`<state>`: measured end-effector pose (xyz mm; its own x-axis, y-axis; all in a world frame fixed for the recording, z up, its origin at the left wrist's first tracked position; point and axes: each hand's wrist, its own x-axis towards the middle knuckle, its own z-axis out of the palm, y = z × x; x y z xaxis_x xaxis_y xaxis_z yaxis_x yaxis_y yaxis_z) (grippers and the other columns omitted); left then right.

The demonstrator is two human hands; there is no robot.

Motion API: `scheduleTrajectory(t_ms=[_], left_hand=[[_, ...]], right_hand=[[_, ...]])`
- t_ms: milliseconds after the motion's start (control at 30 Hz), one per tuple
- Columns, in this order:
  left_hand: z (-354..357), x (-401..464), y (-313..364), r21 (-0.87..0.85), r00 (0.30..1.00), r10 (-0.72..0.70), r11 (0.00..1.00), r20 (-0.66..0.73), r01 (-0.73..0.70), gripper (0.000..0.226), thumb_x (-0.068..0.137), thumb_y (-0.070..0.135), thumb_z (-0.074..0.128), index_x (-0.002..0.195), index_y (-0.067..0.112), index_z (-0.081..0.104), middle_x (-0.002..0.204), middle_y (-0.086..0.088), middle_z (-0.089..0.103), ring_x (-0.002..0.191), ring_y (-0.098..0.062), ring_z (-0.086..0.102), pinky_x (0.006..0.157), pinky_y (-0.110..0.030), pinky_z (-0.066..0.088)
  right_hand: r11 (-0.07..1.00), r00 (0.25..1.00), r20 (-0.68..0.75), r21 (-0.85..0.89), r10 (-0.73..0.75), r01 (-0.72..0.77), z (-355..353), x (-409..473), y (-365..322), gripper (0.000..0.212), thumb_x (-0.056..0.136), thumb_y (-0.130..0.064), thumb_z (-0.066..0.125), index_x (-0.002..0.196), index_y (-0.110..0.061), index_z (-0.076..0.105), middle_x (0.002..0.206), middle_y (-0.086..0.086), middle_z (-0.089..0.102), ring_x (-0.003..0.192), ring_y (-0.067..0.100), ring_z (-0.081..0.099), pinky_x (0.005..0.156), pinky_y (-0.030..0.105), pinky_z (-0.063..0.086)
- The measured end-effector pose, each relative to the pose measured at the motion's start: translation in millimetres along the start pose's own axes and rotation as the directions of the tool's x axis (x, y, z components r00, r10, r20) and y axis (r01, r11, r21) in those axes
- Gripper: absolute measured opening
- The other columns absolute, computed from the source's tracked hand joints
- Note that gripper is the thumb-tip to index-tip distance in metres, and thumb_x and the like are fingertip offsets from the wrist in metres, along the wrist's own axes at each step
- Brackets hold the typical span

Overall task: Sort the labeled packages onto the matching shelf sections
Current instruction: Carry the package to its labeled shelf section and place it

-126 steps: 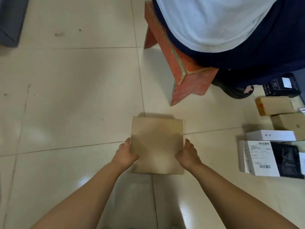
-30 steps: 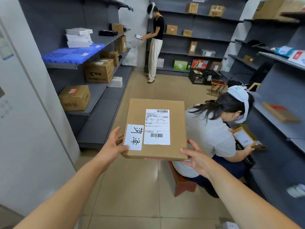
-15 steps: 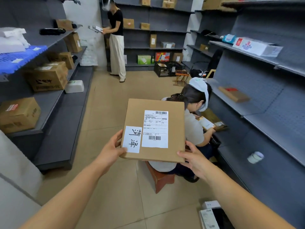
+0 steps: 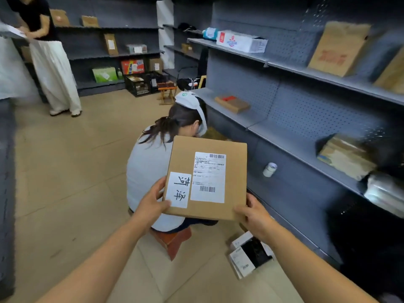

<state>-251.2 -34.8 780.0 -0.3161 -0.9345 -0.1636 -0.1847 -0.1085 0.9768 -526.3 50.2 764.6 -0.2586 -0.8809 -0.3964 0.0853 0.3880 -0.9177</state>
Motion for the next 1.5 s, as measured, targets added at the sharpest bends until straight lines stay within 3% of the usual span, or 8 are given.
scheduleTrajectory(t_ms=[133, 300, 433, 600, 833, 1167, 1333, 1500], left_hand=[[33.1, 24.9, 7.0, 0.019, 0.98, -0.007, 1.0, 0.197, 0.003, 0.074, 0.081, -0.01, 0.047, 0.137, 0.036, 0.037, 0.131, 0.009, 0.054, 0.123, -0.01, 0.047, 0.094, -0.032, 0.046], [76.4, 34.9, 9.4, 0.035, 0.91, 0.005, 0.999, 0.415, -0.021, 0.076, 0.079, -0.02, 0.044, 0.138, 0.028, 0.036, 0.124, 0.01, 0.053, 0.109, -0.005, 0.053, 0.067, -0.012, 0.048], [105.5, 30.8, 0.4, 0.117, 0.797, -0.001, 0.989, 0.604, -0.087, 0.076, 0.081, -0.015, 0.048, 0.141, 0.028, 0.033, 0.13, 0.01, 0.051, 0.12, -0.011, 0.048, 0.077, -0.018, 0.044], [153.5, -1.5, -7.6, 0.167, 0.598, -0.044, 0.975, 0.8, -0.15, 0.078, 0.079, -0.014, 0.047, 0.142, 0.029, 0.032, 0.135, 0.005, 0.052, 0.12, -0.012, 0.053, 0.091, -0.03, 0.049], [236.0, -103.8, -10.4, 0.169, 0.374, -0.086, 0.966, 0.923, -0.194, 0.074, 0.08, -0.016, 0.045, 0.141, 0.024, 0.033, 0.129, 0.008, 0.049, 0.106, -0.007, 0.053, 0.077, -0.017, 0.045], [381.7, -305.6, -14.3, 0.109, 0.009, -0.112, 0.945, 0.994, -0.308, 0.074, 0.079, -0.015, 0.045, 0.141, 0.024, 0.033, 0.13, 0.005, 0.049, 0.113, -0.011, 0.049, 0.068, -0.006, 0.042], [452.9, -419.6, -21.4, 0.059, -0.105, -0.1, 0.939, 0.989, -0.34, 0.075, 0.079, -0.015, 0.046, 0.144, 0.018, 0.029, 0.141, -0.001, 0.045, 0.116, -0.011, 0.045, 0.089, -0.021, 0.035], [506.8, -512.4, -25.5, 0.013, -0.208, -0.091, 0.937, 0.974, -0.349, 0.074, 0.08, -0.013, 0.047, 0.145, 0.016, 0.026, 0.143, -0.002, 0.042, 0.116, -0.008, 0.042, 0.078, -0.013, 0.037]], right_hand=[[0.996, 0.987, -0.159, 0.088, -0.005, 0.019, -27.2, -24.7, 13.9, 0.054, 0.08, 0.0, 0.06, 0.129, -0.014, 0.044, 0.114, 0.005, 0.064, 0.105, 0.026, 0.059, 0.085, 0.039, 0.05], [0.978, 0.925, -0.38, 0.202, 0.023, 0.058, -37.7, -77.0, 44.7, 0.058, 0.07, -0.008, 0.062, 0.126, -0.015, 0.049, 0.114, 0.005, 0.066, 0.099, 0.02, 0.061, 0.077, 0.027, 0.049], [0.962, 0.833, -0.549, 0.258, 0.071, 0.088, -35.6, -129.1, 79.3, 0.041, 0.079, 0.003, 0.057, 0.119, -0.008, 0.053, 0.103, 0.006, 0.068, 0.09, 0.019, 0.062, 0.075, 0.026, 0.047], [0.926, 0.71, -0.688, 0.349, 0.149, 0.144, -22.9, -209.3, 117.5, 0.058, 0.066, -0.012, 0.061, 0.123, -0.014, 0.051, 0.106, 0.003, 0.068, 0.092, 0.018, 0.061, 0.075, 0.026, 0.048], [0.881, 0.48, -0.838, 0.409, 0.261, 0.236, -16.3, -340.0, 171.7, 0.069, 0.067, -0.012, 0.06, 0.133, -0.025, 0.046, 0.123, 0.001, 0.064, 0.118, 0.024, 0.056, 0.098, 0.04, 0.048], [0.834, 0.091, -0.907, 0.415, 0.412, 0.364, -38.5, -535.3, 234.8, 0.073, 0.059, -0.02, 0.062, 0.13, -0.022, 0.046, 0.118, -0.002, 0.063, 0.112, 0.02, 0.057, 0.09, 0.03, 0.046], [0.859, -0.089, -0.899, 0.376, 0.43, 0.348, -64.0, -639.4, 268.4, 0.065, 0.07, -0.01, 0.058, 0.132, -0.023, 0.046, 0.116, -0.005, 0.064, 0.105, 0.013, 0.06, 0.079, 0.024, 0.048], [0.9, -0.236, -0.893, 0.303, 0.383, 0.312, -82.8, -721.0, 282.2, 0.063, 0.086, 0.004, 0.043, 0.132, -0.038, 0.034, 0.105, -0.022, 0.056, 0.094, -0.003, 0.054, 0.07, 0.015, 0.043]])
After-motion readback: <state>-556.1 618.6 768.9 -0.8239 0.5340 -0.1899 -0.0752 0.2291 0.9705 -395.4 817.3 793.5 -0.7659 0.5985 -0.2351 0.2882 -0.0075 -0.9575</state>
